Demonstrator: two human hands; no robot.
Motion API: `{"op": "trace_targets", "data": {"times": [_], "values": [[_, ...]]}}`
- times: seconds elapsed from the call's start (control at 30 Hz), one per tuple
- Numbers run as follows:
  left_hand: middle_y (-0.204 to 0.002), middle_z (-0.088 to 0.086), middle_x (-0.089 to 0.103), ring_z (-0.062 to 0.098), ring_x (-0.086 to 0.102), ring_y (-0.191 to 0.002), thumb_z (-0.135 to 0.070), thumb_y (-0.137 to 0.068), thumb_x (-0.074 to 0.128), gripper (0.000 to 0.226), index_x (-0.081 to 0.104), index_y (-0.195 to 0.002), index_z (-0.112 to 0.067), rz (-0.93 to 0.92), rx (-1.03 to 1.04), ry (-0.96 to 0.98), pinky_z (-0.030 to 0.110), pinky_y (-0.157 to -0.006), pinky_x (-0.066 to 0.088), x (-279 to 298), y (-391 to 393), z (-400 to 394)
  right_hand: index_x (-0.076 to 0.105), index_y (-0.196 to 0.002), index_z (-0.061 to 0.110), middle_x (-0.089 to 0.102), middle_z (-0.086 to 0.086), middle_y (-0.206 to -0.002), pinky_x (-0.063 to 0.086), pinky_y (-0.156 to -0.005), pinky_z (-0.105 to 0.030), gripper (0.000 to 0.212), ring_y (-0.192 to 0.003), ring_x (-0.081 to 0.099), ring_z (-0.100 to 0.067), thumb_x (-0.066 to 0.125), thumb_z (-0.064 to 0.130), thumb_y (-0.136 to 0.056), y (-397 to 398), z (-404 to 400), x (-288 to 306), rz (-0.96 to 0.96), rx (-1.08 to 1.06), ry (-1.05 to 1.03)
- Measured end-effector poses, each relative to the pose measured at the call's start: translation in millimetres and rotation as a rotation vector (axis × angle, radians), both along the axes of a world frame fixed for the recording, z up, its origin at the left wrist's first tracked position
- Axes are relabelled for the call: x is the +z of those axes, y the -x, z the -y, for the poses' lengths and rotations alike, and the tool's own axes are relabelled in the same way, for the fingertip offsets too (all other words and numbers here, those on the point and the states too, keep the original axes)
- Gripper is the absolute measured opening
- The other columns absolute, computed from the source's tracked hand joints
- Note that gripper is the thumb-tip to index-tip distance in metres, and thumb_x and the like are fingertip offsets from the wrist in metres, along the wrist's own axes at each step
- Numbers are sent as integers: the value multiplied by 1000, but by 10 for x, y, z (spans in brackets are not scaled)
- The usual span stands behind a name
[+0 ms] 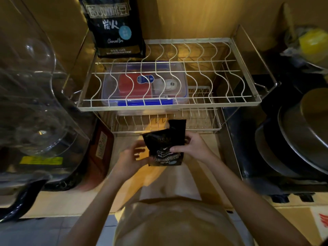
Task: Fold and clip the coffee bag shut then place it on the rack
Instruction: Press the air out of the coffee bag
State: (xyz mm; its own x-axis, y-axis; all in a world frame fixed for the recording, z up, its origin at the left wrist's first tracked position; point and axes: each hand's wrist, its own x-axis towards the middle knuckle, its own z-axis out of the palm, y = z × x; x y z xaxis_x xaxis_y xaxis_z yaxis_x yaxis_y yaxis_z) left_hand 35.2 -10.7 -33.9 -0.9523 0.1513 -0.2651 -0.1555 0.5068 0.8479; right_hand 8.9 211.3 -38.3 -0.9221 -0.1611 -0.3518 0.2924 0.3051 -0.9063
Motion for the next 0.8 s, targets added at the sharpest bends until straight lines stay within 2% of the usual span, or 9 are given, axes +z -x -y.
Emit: {"op": "trace_targets", "data": {"times": [0.07, 0.13, 0.23, 0.3, 0.4, 0.5, 0.6, 0.7, 0.8], "values": [[-92, 3, 63, 17, 63, -92, -10, -71, 74, 26, 62, -94, -12, -9, 54, 35, 36, -79, 53, -196, -48, -65, 64, -102, 21, 67, -3, -109, 51, -93, -47, 52, -106, 61, -21, 84, 18, -54, -7, -3, 1, -7, 3, -7], [-91, 5, 66, 16, 63, -87, -10, -72, 72, 18, 67, -89, -9, -69, 76, 58, 37, -78, 54, -325, -74, -123, 63, -105, 18, 66, -5, -112, 49, -94, -47, 54, -107, 60, -22, 84, 16, -55, -11, -3, 42, -7, 15, -9], [-95, 10, 71, 13, 63, -85, -10, -73, 71, 16, 71, -89, -7, -209, 70, 86, 13, -72, 46, -372, -80, -161, 62, -108, 10, 65, -6, -110, 50, -94, -40, 51, -108, 59, -23, 79, 2, -61, -9, -24, 180, -16, 37, -10], [-89, 11, 73, 10, 62, -79, -9, -72, 71, 11, 73, -82, -5, -270, 56, 111, 4, -67, 39, -363, -89, -170, 62, -108, 16, 66, 2, -104, 53, -82, -24, 49, -102, 60, -13, 78, 3, -63, -9, -23, 368, -38, 80, -3], [-79, 11, 73, 19, 64, -75, -18, -73, 66, 13, 72, -76, -6, -325, 32, 115, 20, -69, 44, -388, -129, -195, 65, -96, 26, 67, 8, -94, 53, -68, -15, 33, -87, 63, 1, 74, 9, -70, 8, 6, 723, -128, 239, -20], [-78, 9, 73, 11, 57, -79, -22, -75, 61, 18, 72, -79, -8, -380, 37, 119, 20, -80, 42, -419, -183, -247, 66, -102, 24, 69, 2, -103, 57, -78, -31, 30, -92, 64, -7, 68, 34, -74, 54, 59, 1025, -230, 383, -280], [-78, 10, 73, 10, 53, -82, -19, -78, 60, 18, 72, -79, -6, -440, 5, 123, 13, -74, 38, -402, -251, -332, 68, -95, 24, 71, 0, -89, 55, -74, -39, 49, -81, 64, -13, 44, 62, -78, 103, 167, 1212, -339, 514, -662], [-74, 11, 72, 9, 51, -78, -18, -77, 55, 22, 71, -77, -4, -501, -20, 119, 19, -69, 42, -383, -287, -415, 65, -73, 16, 62, -4, -63, 51, -65, -38, 59, -65, 57, -18, 31, 63, -84, 165, 336, 1282, -380, 595, -964], [-71, 11, 70, 10, 49, -75, -8, -74, 59, 12, 70, -73, -4, -593, -39, 132, 23, -63, 44, -384, -293, -495, 53, -66, 12, 42, 3, -59, 39, -63, -31, 44, -70, 45, -16, 48, 53, -82, 225, 533, 1316, -268, 752, -1186]]}}
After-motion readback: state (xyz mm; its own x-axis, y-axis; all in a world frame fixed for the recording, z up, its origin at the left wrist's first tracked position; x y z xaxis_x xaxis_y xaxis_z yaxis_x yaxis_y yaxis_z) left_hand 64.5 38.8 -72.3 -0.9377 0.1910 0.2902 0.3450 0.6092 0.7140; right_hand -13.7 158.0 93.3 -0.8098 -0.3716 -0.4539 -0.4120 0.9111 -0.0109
